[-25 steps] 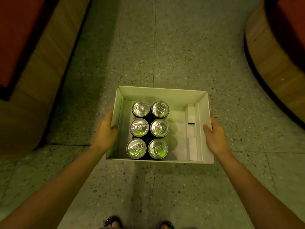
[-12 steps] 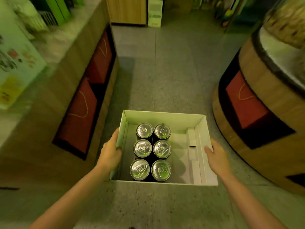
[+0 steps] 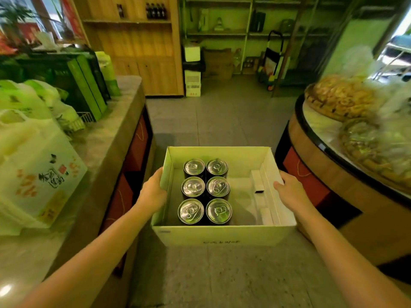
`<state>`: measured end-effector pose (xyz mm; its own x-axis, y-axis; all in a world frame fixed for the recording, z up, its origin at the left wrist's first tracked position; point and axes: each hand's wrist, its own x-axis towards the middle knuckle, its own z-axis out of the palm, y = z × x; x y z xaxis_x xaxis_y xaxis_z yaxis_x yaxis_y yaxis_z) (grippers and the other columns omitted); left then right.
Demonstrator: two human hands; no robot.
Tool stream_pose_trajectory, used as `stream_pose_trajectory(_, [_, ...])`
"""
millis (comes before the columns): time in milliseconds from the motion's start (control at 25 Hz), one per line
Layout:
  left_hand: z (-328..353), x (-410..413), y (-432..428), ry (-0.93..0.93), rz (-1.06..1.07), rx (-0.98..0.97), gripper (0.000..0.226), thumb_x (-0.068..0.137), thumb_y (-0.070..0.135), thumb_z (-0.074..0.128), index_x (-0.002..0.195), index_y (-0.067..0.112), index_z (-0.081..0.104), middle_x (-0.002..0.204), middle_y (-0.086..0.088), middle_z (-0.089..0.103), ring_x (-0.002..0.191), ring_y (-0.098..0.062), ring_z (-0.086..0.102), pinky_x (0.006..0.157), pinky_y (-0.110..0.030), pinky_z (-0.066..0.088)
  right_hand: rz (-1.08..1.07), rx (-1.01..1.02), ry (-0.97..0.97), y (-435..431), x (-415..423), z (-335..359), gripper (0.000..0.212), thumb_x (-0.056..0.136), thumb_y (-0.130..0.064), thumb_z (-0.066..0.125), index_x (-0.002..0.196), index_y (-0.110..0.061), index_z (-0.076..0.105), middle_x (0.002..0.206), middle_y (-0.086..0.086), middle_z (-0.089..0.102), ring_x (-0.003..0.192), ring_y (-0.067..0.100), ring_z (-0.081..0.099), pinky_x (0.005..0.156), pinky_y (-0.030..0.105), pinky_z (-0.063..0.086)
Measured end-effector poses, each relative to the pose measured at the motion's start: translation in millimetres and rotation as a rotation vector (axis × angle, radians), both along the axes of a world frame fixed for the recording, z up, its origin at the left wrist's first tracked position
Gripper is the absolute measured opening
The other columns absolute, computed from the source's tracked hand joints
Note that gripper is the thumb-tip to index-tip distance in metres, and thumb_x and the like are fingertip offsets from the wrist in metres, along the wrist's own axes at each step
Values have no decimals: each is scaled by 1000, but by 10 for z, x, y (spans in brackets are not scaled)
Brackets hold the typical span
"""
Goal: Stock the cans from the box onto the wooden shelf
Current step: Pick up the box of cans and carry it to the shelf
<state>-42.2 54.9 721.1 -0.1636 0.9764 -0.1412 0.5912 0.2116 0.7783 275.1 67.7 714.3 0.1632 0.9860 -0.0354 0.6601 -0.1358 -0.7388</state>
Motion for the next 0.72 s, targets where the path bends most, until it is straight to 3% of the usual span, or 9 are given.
stream_pose_trajectory(320, [169, 208, 1509, 3, -12, 33, 54, 86, -2, 48, 135, 19, 41, 128, -13, 58, 118, -35, 53, 97, -53, 46, -3, 17, -26, 1530, 198, 123, 33, 88, -5, 43, 118, -8, 56, 118, 16, 62, 106, 33, 56, 85, 38, 43])
stream_pose_trajectory(560, [222, 346, 2907, 25, 155, 11, 68, 85, -11, 43, 143, 20, 29, 139, -14, 47, 128, -34, 44, 102, -49, 40, 98, 48, -10, 3226, 332, 345, 30, 88, -6, 41, 112, -9, 60, 112, 13, 64, 101, 32, 58, 81, 37, 43])
stream_pose_trajectory(720, [318, 304, 3774, 54, 192, 8, 70, 84, -14, 42, 143, 20, 28, 140, -15, 46, 128, -35, 44, 101, -51, 42, 140, 53, 28, 4222, 242, 433, 29, 88, -6, 41, 109, -12, 60, 112, 13, 64, 102, 33, 58, 86, 43, 45])
